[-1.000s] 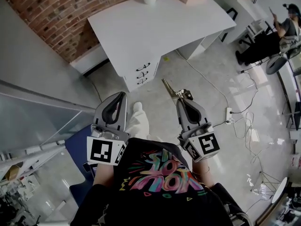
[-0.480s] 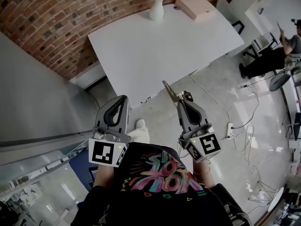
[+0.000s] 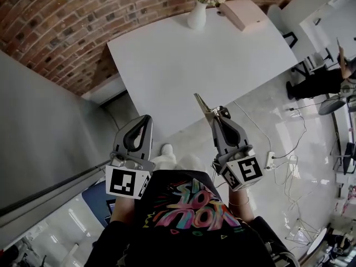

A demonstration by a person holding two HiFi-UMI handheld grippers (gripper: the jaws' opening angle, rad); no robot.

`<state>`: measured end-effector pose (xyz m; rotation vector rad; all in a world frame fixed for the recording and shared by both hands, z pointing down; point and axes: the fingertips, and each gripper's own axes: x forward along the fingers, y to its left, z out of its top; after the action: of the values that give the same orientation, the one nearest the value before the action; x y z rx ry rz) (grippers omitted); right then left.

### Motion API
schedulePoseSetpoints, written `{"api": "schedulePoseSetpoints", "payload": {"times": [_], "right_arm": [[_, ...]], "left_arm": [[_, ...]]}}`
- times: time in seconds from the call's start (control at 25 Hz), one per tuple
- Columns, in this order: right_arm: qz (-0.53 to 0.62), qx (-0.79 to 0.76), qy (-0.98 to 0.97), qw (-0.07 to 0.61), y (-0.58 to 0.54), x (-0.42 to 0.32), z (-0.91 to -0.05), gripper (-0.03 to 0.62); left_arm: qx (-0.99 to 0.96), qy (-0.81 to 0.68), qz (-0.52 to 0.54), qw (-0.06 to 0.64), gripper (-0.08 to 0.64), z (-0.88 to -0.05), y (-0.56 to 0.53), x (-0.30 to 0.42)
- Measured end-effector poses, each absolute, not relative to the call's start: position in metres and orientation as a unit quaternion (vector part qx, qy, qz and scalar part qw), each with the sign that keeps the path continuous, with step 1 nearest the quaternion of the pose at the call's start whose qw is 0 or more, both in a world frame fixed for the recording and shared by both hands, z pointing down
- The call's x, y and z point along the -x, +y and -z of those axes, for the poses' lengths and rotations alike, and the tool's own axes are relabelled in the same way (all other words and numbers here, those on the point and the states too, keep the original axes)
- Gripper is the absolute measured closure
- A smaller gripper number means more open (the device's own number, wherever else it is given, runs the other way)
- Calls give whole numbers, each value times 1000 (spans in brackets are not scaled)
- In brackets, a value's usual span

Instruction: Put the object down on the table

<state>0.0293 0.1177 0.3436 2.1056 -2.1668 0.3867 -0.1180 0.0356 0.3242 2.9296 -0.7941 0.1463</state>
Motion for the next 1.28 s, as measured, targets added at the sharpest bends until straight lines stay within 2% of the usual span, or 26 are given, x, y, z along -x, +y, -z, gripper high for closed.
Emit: {"api": "schedulePoseSetpoints", "payload": {"times": [0.44, 1.28], "right_arm": [[-150, -666, -729, 61, 75, -48, -364, 569], [-111, -497, -858, 60, -80, -133, -348, 569]], "left_arm": [[-950, -300, -39, 81, 535, -335, -2, 98], [-883, -466, -28, 48, 535, -326, -101, 19]]}}
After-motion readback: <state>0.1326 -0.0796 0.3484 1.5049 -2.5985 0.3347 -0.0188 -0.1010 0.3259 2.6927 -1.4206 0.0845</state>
